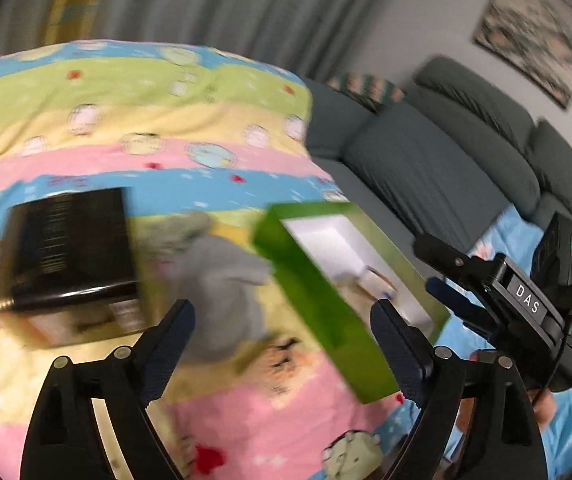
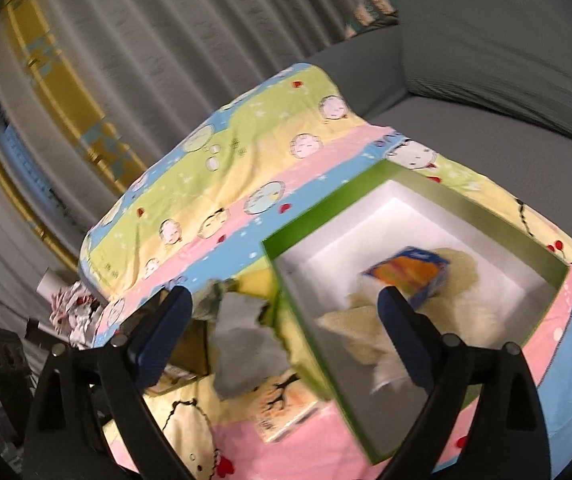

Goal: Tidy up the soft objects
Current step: 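Drop the tissue pack into the box and open the right tool, then move the right tool to the purple mesh bath puff and close on it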

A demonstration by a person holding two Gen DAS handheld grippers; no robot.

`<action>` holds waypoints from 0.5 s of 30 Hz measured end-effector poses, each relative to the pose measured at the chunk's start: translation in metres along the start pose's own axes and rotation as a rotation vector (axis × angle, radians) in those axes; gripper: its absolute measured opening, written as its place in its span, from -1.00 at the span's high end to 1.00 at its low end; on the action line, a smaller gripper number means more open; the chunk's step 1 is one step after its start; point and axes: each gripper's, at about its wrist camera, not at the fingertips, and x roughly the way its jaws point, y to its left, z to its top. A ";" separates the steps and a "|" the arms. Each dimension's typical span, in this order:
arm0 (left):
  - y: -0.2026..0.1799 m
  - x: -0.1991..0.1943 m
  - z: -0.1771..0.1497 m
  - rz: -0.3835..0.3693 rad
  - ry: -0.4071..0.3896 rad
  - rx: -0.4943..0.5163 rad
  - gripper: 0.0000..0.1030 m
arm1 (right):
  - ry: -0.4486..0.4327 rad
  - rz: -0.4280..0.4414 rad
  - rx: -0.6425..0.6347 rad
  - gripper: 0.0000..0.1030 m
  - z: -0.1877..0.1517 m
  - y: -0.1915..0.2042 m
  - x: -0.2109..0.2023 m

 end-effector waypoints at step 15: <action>0.168 -0.127 -0.052 0.468 -0.124 -0.241 -0.73 | 0.074 0.063 -0.268 -0.84 -0.042 0.093 0.018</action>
